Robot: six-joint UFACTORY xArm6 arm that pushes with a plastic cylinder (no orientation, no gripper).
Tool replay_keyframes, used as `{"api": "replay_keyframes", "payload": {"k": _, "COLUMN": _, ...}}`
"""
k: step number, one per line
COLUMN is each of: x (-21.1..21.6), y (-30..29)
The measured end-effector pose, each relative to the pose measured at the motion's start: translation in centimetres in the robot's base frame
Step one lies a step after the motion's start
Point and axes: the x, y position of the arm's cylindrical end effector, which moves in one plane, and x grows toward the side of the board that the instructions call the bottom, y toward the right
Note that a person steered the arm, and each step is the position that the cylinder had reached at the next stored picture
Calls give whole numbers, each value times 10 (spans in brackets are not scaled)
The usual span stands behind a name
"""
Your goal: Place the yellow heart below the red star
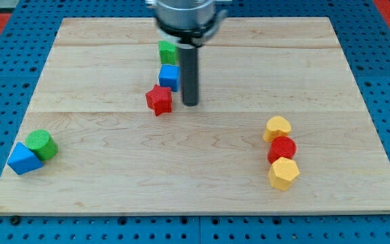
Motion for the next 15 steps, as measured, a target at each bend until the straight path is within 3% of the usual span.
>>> {"api": "replay_keyframes", "payload": {"k": 2, "x": 15, "y": 216}}
{"api": "replay_keyframes", "payload": {"k": 3, "x": 39, "y": 219}}
{"api": "replay_keyframes", "payload": {"k": 4, "x": 59, "y": 150}}
{"api": "replay_keyframes", "payload": {"k": 6, "x": 73, "y": 126}}
{"api": "replay_keyframes", "payload": {"k": 7, "x": 75, "y": 85}}
{"api": "replay_keyframes", "payload": {"k": 9, "x": 73, "y": -29}}
{"api": "replay_keyframes", "payload": {"k": 11, "x": 125, "y": -28}}
{"api": "replay_keyframes", "payload": {"k": 14, "x": 73, "y": -54}}
{"api": "replay_keyframes", "payload": {"k": 15, "x": 84, "y": -49}}
